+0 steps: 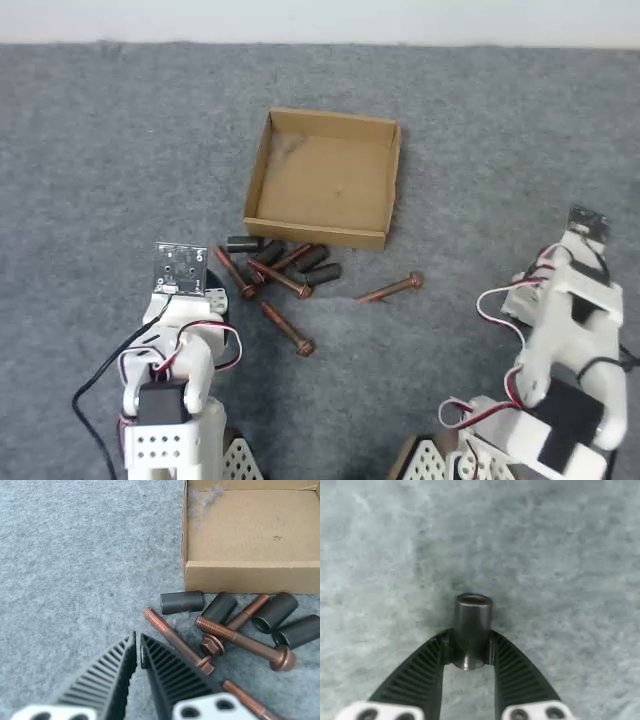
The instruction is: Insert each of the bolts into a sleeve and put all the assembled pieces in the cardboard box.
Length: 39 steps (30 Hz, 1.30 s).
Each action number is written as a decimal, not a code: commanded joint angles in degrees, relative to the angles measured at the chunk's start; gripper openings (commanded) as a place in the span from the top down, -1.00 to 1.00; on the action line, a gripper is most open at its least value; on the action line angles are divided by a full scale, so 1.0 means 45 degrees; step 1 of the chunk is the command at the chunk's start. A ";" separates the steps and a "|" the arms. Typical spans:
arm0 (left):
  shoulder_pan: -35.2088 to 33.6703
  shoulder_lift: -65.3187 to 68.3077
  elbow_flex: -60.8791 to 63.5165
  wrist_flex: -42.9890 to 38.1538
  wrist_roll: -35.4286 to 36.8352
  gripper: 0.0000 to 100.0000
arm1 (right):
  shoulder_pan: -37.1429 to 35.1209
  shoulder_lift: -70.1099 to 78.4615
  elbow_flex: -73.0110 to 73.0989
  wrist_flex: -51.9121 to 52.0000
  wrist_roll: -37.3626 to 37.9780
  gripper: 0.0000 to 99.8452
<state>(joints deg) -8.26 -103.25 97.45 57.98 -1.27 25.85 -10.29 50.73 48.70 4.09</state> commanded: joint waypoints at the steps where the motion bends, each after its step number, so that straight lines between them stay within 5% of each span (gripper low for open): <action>1: -0.0059 -0.0215 -0.0596 -0.0059 -0.0117 0.98 | 0.0205 -0.0733 -0.0020 -0.0264 0.0293 0.99; 9: 0.0039 0.0352 -0.2979 -0.0098 -0.0059 0.98 | -0.0127 -0.0615 0.0000 -0.0440 0.0352 0.99; 18: 0.0156 0.7131 -0.8332 0.0234 -0.0078 0.98 | -0.0127 -0.0596 0.0000 -0.0440 0.0352 0.99; 29: 0.3028 1.4906 -1.3822 0.3263 -0.0117 0.98 | -0.0127 -0.0576 0.0000 -0.0596 0.0352 0.99; 39: 0.6838 1.8579 -1.6010 0.3282 -0.0137 0.97 | -0.0127 -0.0576 0.0000 -0.0596 0.0352 0.99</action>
<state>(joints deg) 18.02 -21.49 30.46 73.01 -1.19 25.93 -10.29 50.99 47.03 4.70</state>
